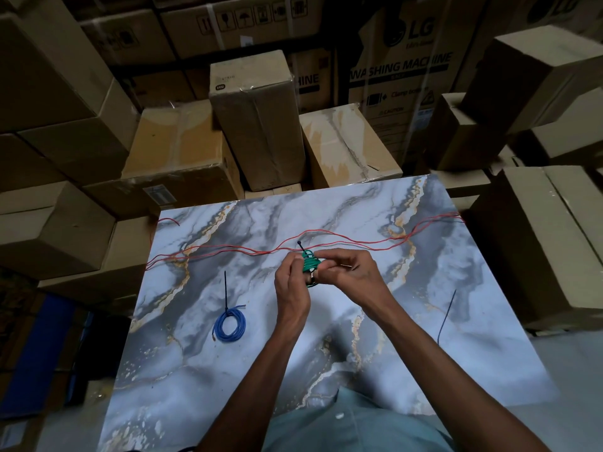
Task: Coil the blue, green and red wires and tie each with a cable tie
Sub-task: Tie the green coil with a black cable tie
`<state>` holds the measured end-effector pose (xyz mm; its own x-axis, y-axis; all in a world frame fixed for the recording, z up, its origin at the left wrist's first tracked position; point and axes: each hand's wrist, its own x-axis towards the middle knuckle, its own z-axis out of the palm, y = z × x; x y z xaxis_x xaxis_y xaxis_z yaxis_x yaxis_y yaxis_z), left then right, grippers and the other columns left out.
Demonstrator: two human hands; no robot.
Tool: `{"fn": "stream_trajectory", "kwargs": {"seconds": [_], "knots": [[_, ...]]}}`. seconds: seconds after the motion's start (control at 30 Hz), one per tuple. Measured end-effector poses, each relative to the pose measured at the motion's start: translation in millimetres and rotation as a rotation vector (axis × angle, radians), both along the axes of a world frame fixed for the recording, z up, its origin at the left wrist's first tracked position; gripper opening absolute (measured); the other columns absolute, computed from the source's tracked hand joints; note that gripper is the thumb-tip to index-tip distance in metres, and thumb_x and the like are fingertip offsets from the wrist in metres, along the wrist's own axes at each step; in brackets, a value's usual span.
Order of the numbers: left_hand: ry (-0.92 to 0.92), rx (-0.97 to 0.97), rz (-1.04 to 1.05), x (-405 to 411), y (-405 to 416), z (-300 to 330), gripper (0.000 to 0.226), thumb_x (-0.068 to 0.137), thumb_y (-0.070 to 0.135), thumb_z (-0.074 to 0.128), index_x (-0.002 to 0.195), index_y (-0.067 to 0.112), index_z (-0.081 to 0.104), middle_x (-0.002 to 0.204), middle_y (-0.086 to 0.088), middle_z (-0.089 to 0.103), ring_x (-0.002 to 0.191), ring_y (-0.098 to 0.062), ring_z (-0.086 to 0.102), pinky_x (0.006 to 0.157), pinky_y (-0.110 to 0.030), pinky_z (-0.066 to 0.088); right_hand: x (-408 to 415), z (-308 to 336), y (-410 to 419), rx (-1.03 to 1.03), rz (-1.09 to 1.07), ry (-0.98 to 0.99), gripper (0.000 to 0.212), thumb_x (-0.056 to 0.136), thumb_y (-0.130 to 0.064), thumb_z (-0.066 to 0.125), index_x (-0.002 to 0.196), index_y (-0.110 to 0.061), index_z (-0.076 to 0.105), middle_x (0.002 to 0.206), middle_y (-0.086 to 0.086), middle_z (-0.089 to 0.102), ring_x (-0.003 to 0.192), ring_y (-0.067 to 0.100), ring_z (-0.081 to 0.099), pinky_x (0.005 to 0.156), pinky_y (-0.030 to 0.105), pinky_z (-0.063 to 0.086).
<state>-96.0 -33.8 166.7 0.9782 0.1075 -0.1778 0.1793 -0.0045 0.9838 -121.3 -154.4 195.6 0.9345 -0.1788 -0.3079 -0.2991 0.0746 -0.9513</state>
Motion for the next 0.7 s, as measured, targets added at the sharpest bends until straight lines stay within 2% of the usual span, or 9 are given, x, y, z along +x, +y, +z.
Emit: {"fn": "stream_trajectory", "kwargs": {"seconds": [0.13, 0.27, 0.33, 0.4, 0.5, 0.57, 0.63, 0.7], "knots": [[-0.011, -0.007, -0.031, 1, 1, 1, 0.027, 0.092, 0.025, 0.042, 0.085, 0.005, 0.059, 0.077, -0.004, 0.06, 0.073, -0.016, 0.053, 0.068, -0.037, 0.044, 0, 8, -5, -0.085, 0.06, -0.063, 0.023, 0.069, -0.005, 0.08, 0.088, -0.017, 0.082, 0.085, 0.005, 0.079, 0.086, 0.024, 0.077, 0.093, 0.045, 0.061], [-0.014, -0.093, -0.035, 1, -1, 7, 0.025, 0.097, 0.015, 0.043, 0.09, -0.005, 0.057, 0.081, -0.01, 0.06, 0.073, -0.018, 0.054, 0.063, -0.027, 0.047, -4, 9, -6, -0.022, 0.041, -0.151, 0.019, 0.078, 0.006, 0.082, 0.094, -0.004, 0.079, 0.09, 0.011, 0.079, 0.088, 0.027, 0.078, 0.093, 0.048, 0.06], [-0.015, -0.14, -0.052, 1, -1, 9, 0.03, 0.092, 0.023, 0.045, 0.093, -0.004, 0.059, 0.082, -0.014, 0.06, 0.075, -0.024, 0.056, 0.065, -0.031, 0.05, -6, 9, -5, 0.019, -0.004, -0.205, 0.017, 0.083, 0.005, 0.079, 0.098, -0.004, 0.079, 0.09, 0.014, 0.079, 0.086, 0.031, 0.077, 0.092, 0.052, 0.06], [-0.012, -0.151, -0.056, 0, -2, 10, 0.027, 0.089, 0.026, 0.046, 0.09, 0.005, 0.064, 0.082, -0.011, 0.063, 0.077, -0.025, 0.059, 0.068, -0.033, 0.051, -8, 12, -5, 0.011, -0.071, -0.266, 0.018, 0.088, 0.002, 0.076, 0.104, -0.006, 0.079, 0.089, 0.014, 0.079, 0.081, 0.03, 0.076, 0.089, 0.051, 0.061], [-0.028, -0.162, -0.056, -4, -3, 13, 0.021, 0.088, 0.025, 0.047, 0.09, 0.015, 0.065, 0.085, -0.004, 0.067, 0.081, -0.022, 0.063, 0.069, -0.028, 0.053, -7, 19, -6, -0.026, -0.209, -0.324, 0.024, 0.092, -0.004, 0.074, 0.115, -0.01, 0.077, 0.088, 0.011, 0.078, 0.079, 0.023, 0.076, 0.081, 0.038, 0.064], [-0.054, -0.15, -0.093, -8, -3, 13, 0.022, 0.089, 0.024, 0.046, 0.093, 0.015, 0.065, 0.085, -0.001, 0.069, 0.082, -0.019, 0.065, 0.07, -0.028, 0.054, -4, 22, -6, -0.209, -0.253, -0.332, 0.026, 0.095, -0.014, 0.073, 0.12, -0.016, 0.076, 0.093, 0.0, 0.078, 0.083, 0.011, 0.073, 0.073, 0.024, 0.061], [-0.087, -0.118, -0.131, -10, -3, 13, 0.022, 0.091, 0.023, 0.045, 0.094, 0.014, 0.065, 0.085, 0.003, 0.069, 0.081, -0.015, 0.065, 0.07, -0.029, 0.053, 0, 23, -4, -0.413, -0.221, -0.331, 0.025, 0.101, -0.022, 0.065, 0.125, -0.019, 0.074, 0.095, -0.004, 0.074, 0.083, 0.004, 0.066, 0.065, 0.011, 0.05], [-0.122, -0.094, -0.168, -12, -3, 16, 0.022, 0.092, 0.022, 0.044, 0.093, 0.012, 0.064, 0.084, 0.003, 0.067, 0.079, -0.015, 0.063, 0.07, -0.031, 0.052, 4, 19, -2, -0.525, -0.174, -0.3, 0.027, 0.105, -0.024, 0.057, 0.126, -0.018, 0.072, 0.092, 0.0, 0.068, 0.081, 0.007, 0.064, 0.065, 0.011, 0.045]]}}
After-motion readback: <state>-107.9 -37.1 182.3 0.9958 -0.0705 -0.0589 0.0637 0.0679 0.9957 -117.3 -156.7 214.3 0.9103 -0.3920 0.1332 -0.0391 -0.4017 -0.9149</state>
